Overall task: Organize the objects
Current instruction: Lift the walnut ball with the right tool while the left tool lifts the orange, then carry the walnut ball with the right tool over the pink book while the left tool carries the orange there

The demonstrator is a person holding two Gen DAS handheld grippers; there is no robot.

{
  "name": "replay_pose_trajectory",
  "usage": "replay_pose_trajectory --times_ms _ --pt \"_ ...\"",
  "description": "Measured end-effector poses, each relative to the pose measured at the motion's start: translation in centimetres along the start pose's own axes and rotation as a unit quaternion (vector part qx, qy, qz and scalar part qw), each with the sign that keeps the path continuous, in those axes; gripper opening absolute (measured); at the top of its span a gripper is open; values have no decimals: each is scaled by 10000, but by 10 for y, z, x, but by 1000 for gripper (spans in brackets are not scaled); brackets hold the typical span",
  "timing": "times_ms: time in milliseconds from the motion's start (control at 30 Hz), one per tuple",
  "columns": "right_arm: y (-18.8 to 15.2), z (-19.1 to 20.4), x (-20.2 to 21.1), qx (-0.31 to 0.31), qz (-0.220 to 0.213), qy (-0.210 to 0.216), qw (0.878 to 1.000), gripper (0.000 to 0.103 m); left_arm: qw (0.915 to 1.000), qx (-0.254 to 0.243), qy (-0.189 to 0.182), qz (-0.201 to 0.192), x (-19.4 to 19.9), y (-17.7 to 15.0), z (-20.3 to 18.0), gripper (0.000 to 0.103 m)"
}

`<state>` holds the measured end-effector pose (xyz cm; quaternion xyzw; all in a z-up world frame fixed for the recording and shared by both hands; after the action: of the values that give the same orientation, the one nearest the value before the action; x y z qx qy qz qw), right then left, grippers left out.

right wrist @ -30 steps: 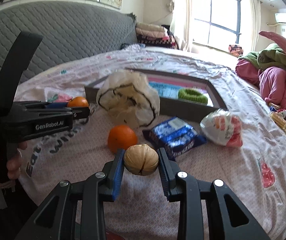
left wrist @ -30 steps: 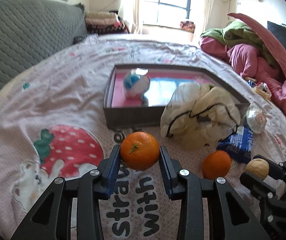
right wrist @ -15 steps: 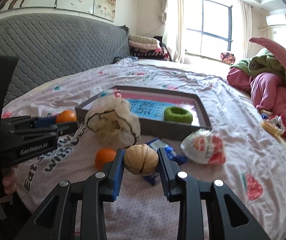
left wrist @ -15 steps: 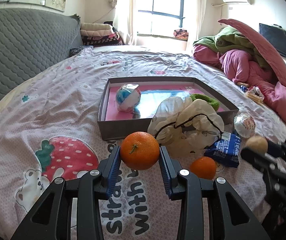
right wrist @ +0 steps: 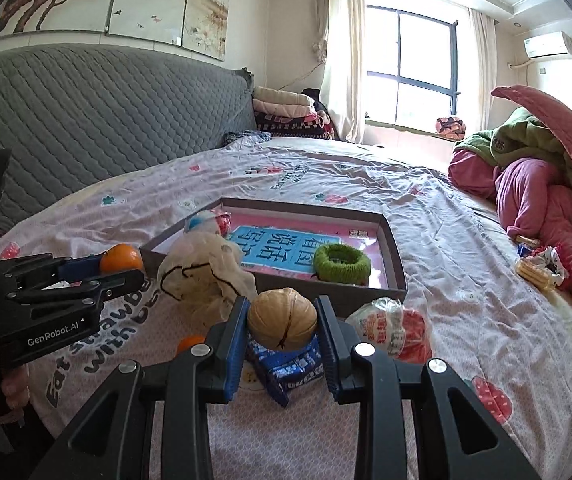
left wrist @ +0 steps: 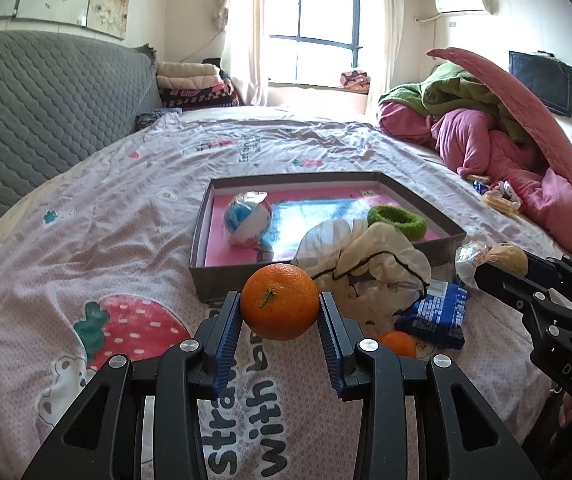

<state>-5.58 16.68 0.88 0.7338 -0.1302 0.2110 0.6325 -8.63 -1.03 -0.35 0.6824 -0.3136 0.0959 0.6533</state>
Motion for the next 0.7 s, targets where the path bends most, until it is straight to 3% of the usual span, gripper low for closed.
replay_pose_trajectory --times_ms 400,700 --pt "16 -14 -7 -72 -129 -83 9999 33 9999 125 12 -23 -8 15 13 39" --pt "24 -17 -15 -87 -161 -95 9998 33 9999 -44 -22 -122 -16 30 9 39"
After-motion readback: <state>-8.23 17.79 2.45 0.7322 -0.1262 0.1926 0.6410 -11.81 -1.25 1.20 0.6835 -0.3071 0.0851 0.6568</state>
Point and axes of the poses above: each gripper's, at about its wrist camera, not at the fingertips, and x roughly against the way its jaws point, z to its left, y to its top, the point moved 3 cm from there along -x, roughly the way its jaws point, and after that the axes turned 9 degrees about -y, right-handed, at the moved point
